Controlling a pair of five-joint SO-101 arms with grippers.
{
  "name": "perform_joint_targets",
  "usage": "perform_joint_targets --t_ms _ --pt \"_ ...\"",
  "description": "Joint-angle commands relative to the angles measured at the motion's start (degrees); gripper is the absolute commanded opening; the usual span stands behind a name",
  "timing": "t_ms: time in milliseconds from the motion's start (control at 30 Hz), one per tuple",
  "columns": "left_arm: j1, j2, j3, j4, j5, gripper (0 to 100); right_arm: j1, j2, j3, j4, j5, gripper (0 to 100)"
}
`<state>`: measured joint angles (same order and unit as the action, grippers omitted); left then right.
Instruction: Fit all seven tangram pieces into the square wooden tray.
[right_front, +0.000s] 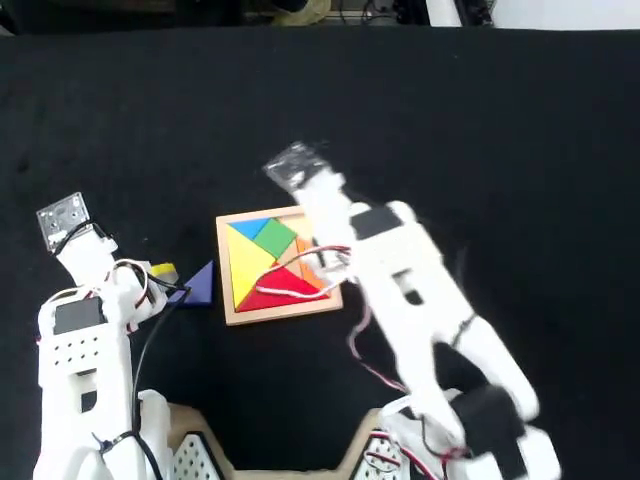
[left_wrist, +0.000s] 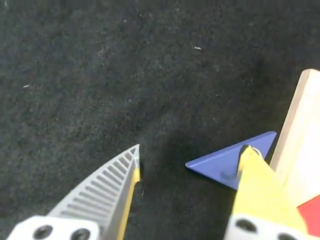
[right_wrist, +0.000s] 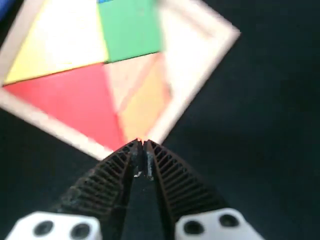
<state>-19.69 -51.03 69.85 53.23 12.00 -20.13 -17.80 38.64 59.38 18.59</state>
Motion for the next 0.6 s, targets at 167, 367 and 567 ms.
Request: perform_joint_targets --t_ms 167,367,567 --pt "7.69 10.90 -12.62 5.63 -19.52 31 9.05 -2.42 5.32 -11.34 -5.01 1.1" --pt "10.68 25.49 -23.43 11.69 -35.25 36 9.41 2.15 3.38 -12.04 -4.92 1.1" --pt "11.21 30.33 -25.36 6.07 -40.09 37 9.58 4.35 2.77 -11.96 -4.92 1.1"
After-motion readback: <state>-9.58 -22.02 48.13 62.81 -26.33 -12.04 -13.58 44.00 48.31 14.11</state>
